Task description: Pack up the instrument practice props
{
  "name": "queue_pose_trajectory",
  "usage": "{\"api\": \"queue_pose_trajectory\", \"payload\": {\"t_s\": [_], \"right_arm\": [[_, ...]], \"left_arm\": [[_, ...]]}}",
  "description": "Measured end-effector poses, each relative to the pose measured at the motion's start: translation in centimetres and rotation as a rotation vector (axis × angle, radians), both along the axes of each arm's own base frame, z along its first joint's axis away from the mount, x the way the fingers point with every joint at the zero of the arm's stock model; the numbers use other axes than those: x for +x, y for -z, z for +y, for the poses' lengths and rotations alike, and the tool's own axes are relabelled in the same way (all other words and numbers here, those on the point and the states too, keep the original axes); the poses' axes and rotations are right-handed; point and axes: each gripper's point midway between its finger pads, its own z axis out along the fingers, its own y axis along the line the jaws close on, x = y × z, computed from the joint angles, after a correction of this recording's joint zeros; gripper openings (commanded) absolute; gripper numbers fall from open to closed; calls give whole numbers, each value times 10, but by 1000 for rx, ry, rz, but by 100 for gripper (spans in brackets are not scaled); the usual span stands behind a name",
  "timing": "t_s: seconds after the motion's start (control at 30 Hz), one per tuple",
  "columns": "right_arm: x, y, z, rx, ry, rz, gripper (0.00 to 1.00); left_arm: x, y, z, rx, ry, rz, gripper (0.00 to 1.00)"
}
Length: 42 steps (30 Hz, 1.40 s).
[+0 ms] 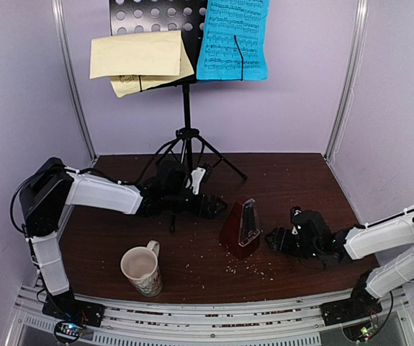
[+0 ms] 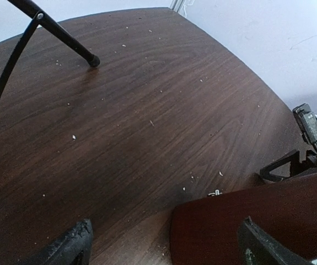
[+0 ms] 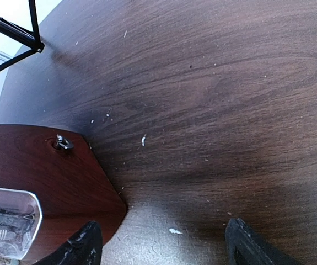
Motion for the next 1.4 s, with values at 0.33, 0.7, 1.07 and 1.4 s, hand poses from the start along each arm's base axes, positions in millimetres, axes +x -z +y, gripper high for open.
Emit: {"api": "queue_pose_trajectory", "payload": {"t_s": [0.33, 0.7, 1.07, 1.4], "right_arm": [[7, -1, 11, 45, 7, -1, 78], [34, -13, 28, 44, 16, -39, 77], [54, -25, 36, -1, 12, -98, 83], [16, -46, 12, -58, -84, -173, 95]], "left_arm": [[-10, 21, -12, 59, 39, 14, 95], [-29, 51, 3, 146, 31, 40, 95], [-53, 57, 6, 176, 12, 57, 95], [-46, 50, 18, 216, -34, 19, 96]]}}
